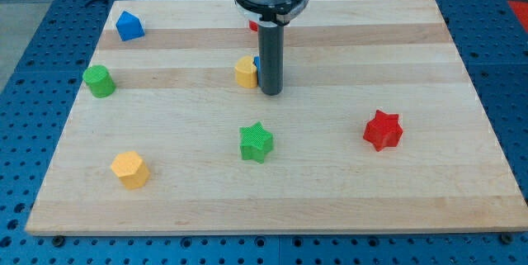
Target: Move the yellow hexagon towards the left of yellow heart
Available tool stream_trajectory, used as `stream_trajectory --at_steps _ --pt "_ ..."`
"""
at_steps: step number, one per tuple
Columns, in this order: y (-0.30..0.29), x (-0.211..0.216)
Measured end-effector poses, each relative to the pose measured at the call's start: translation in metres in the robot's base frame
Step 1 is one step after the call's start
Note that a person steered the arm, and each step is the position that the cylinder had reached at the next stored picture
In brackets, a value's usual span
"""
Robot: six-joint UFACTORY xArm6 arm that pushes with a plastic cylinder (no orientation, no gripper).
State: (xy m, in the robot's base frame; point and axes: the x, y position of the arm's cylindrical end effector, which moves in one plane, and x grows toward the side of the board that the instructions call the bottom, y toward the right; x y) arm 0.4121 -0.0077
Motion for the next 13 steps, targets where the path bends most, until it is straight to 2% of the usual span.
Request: stream_trajectory --at_steps 1,3,5,7,8,10,13 --pt "-0.003 0.010" --pt "-0.083 0.047" --pt "-0.103 0.125" --pt "-0.193 0.177" --pt "-0.203 0.174" --pt "-0.181 0.161" --pt "-0.202 0.133"
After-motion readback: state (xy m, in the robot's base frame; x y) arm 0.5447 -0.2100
